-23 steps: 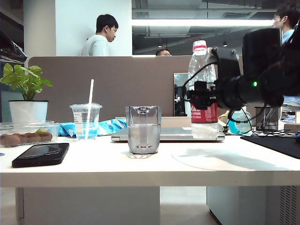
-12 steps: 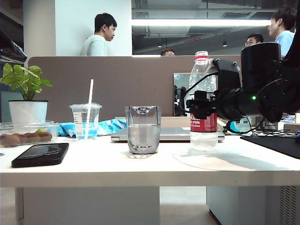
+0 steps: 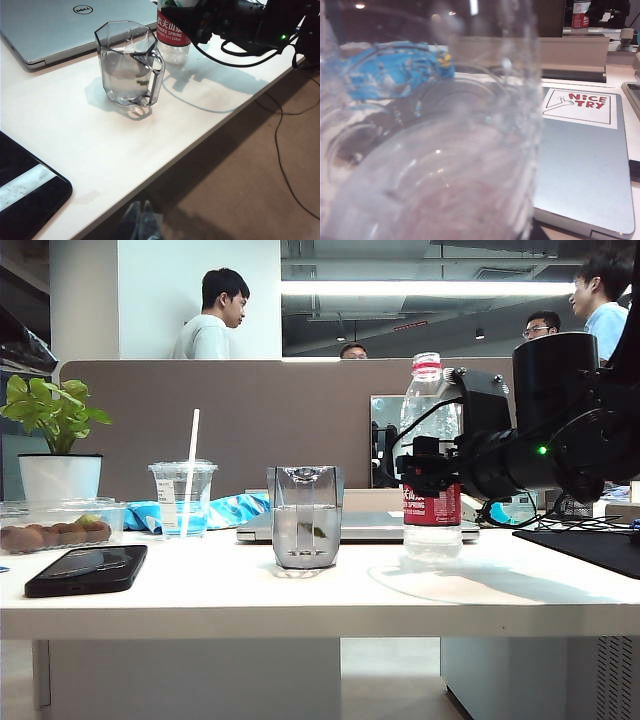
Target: Pick up the mineral water bottle on the table and pour water into the mug until it's half full.
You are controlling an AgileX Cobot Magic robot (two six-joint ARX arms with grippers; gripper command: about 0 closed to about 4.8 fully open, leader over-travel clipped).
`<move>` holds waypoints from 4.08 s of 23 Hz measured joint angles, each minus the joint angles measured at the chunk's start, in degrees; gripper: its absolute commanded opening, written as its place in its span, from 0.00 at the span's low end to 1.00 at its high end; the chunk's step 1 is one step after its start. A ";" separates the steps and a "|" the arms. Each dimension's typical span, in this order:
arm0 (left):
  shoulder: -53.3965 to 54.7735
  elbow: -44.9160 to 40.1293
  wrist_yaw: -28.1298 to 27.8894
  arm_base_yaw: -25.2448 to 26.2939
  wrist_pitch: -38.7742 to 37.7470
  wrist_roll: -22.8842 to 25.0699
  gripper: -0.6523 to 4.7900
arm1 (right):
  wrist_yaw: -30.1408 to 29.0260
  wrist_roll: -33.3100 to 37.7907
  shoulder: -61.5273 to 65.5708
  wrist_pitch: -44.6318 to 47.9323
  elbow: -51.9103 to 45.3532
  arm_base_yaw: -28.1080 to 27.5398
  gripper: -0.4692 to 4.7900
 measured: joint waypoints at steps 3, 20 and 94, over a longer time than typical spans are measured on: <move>0.00 0.00 0.00 0.00 0.00 0.00 0.13 | -0.66 0.00 0.00 -0.04 0.00 0.00 0.63; -2.99 0.00 -2.23 0.00 0.04 1.51 0.12 | -1.68 -0.76 0.00 -1.42 0.00 0.02 1.00; -32.83 -8.31 -26.64 0.02 -7.61 0.81 0.12 | 6.54 -2.84 -79.38 -45.13 -34.49 -6.51 0.08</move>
